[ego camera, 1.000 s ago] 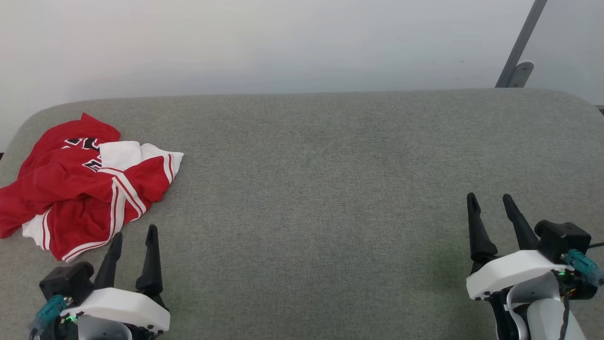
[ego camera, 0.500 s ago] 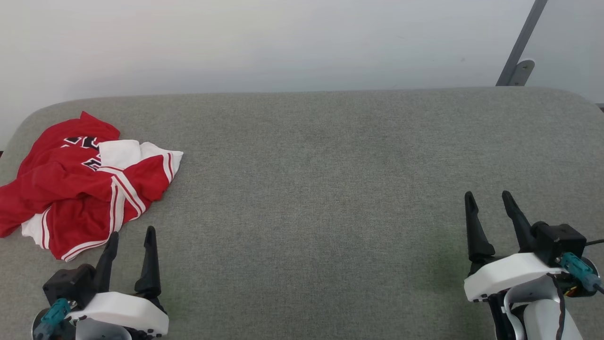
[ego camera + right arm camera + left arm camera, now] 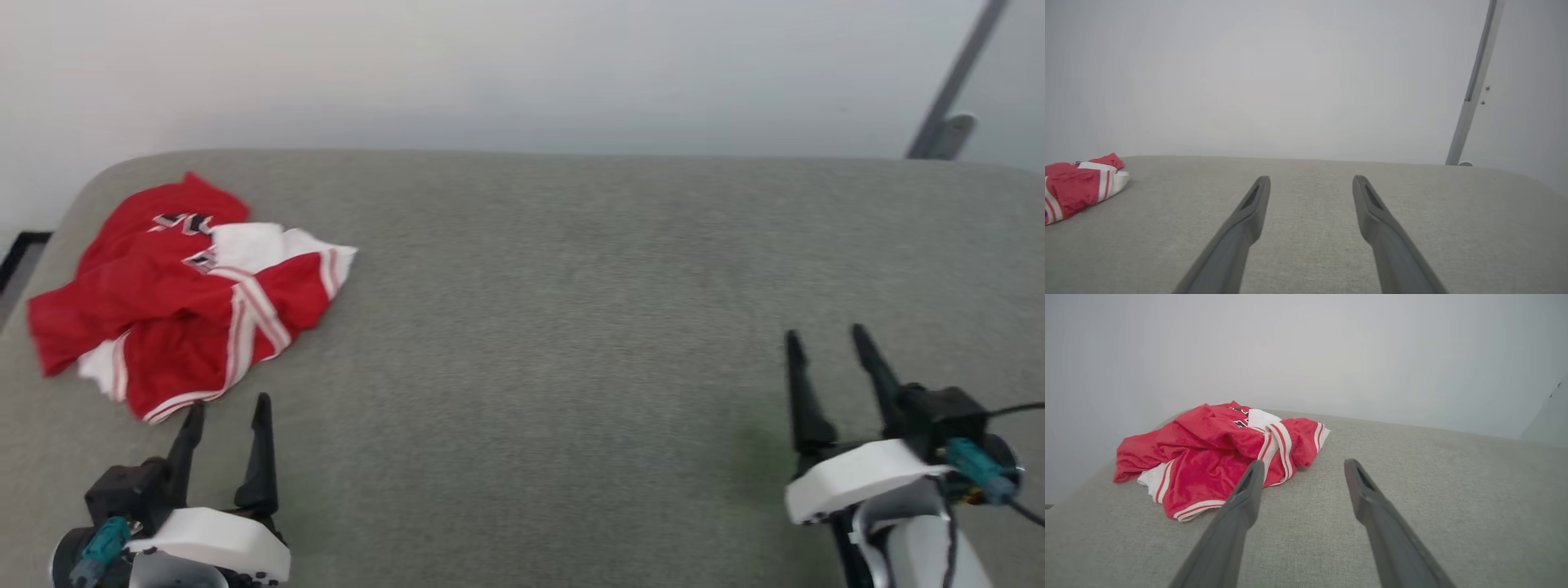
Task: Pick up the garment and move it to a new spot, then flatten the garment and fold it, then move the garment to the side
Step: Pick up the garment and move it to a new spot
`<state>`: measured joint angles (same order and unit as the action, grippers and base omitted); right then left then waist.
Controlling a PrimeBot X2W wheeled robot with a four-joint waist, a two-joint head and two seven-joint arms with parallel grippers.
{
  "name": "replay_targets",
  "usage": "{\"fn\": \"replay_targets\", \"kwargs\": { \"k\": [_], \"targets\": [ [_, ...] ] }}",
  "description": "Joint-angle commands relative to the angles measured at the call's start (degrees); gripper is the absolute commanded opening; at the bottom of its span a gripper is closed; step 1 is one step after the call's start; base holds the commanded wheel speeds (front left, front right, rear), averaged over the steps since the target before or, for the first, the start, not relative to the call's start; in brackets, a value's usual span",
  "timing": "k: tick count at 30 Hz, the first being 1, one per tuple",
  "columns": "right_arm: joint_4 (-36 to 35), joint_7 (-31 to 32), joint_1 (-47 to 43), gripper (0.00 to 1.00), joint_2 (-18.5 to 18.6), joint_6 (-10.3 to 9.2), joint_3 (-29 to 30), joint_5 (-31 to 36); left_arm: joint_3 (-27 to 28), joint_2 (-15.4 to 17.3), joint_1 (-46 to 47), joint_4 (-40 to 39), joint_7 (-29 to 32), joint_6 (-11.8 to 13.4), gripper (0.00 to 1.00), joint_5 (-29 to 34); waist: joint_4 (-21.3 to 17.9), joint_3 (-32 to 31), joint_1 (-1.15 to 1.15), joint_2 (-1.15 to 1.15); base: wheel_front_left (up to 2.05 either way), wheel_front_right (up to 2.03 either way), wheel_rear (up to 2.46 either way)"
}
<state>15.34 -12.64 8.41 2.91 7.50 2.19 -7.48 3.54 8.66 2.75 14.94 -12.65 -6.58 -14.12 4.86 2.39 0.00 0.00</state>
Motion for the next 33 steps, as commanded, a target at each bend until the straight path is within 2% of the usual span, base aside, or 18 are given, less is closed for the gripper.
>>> {"fn": "replay_targets", "kwargs": {
  "k": [1,14,20,23,27,29,33],
  "targets": [
    [0.0,-0.6,0.8,1.0,-0.1,-0.02,-0.9,0.9,0.7,-0.1,0.7,0.1,-0.5,-0.2,1.0,1.0,2.2,0.3,0.0,0.0,0.0,0.0,0.0],
    [3.9,-1.9,5.2,1.0,0.0,-0.02,-11.9,2.0,7.5,-3.1,-2.0,0.1,-1.9,-0.6,1.0,5.5,16.9,1.2,0.0,0.0,0.0,0.0,0.0],
    [4.8,-2.6,5.6,1.0,0.1,-0.02,-14.1,3.3,8.6,-4.3,-3.3,-0.6,-2.5,-0.8,1.0,8.1,21.6,1.0,0.0,0.0,0.0,0.0,0.0],
    [5.0,-2.7,6.3,1.0,0.1,-0.03,-14.8,3.7,8.9,-4.6,-3.1,-0.9,-2.6,-0.9,1.0,8.4,21.7,1.5,0.0,0.0,0.0,0.0,0.0],
    [5.3,-2.6,7.0,1.0,0.1,-0.03,-15.2,3.9,8.4,-4.3,-1.0,-1.1,-2.6,-0.9,1.0,7.3,19.3,3.1,0.0,0.0,0.0,0.0,0.0],
    [5.2,-2.6,7.7,1.0,0.1,-0.03,-14.9,4.3,6.1,-2.8,1.2,-1.1,-2.6,-1.0,1.0,6.3,17.8,4.6,0.0,0.0,0.0,0.0,0.0],
    [4.8,-2.7,8.9,1.0,0.1,-0.03,-14.0,5.7,-0.1,3.0,8.5,-0.5,-2.6,-0.8,1.0,3.5,14.1,8.8,0.0,0.0,0.0,0.0,0.0]
  ]
}}
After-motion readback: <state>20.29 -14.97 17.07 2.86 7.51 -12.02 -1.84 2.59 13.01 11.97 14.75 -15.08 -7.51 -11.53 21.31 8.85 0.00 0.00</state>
